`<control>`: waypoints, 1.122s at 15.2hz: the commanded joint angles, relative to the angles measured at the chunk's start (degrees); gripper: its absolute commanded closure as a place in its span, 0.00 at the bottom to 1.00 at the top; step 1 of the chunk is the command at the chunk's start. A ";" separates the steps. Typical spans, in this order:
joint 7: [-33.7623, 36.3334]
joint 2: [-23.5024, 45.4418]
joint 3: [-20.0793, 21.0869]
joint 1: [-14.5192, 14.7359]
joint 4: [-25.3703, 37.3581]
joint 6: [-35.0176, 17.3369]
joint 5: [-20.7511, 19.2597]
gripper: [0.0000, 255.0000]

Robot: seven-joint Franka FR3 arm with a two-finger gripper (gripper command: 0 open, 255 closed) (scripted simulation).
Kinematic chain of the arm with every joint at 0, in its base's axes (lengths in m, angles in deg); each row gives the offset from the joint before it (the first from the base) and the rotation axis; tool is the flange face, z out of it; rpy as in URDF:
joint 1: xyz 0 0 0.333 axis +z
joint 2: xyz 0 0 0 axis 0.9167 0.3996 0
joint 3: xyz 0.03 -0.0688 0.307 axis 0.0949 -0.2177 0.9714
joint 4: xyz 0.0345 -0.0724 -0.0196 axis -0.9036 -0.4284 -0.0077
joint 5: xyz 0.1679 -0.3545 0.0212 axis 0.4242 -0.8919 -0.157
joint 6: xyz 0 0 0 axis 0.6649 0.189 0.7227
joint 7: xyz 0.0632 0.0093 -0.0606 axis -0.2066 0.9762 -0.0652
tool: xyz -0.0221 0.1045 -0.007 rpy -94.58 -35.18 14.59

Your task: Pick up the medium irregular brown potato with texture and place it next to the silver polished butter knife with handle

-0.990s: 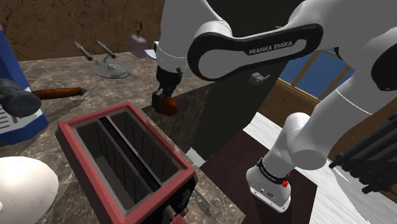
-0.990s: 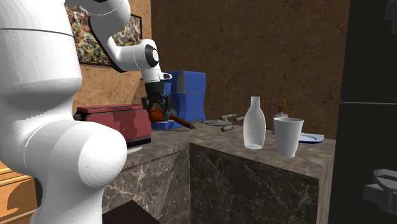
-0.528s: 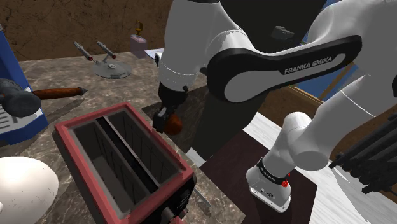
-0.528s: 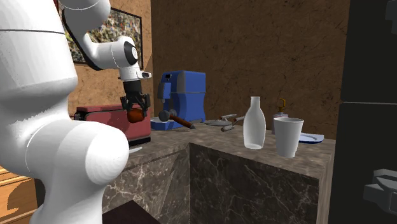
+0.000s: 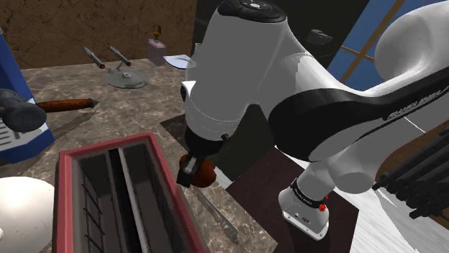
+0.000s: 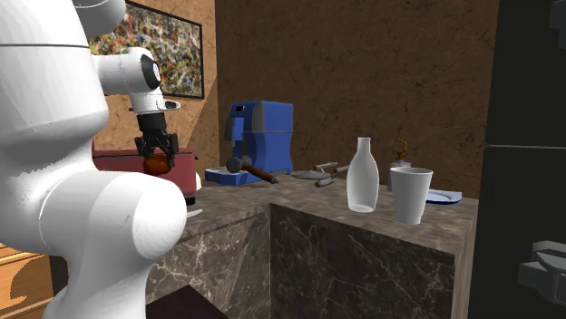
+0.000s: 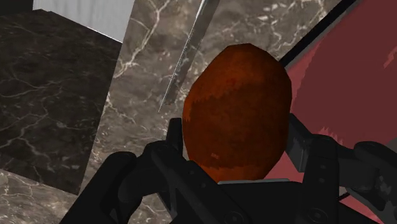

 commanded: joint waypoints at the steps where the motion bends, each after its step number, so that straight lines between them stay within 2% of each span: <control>1: 2.88 0.23 2.03 1.22 -0.16 -0.04 0.35 1.00; 8: 13.68 3.18 9.11 4.62 3.75 1.93 -0.09 1.00; 14: 24.47 9.11 16.22 6.77 9.77 4.07 -3.22 1.00; 17: 25.15 9.87 16.40 6.85 8.05 1.86 -3.83 1.00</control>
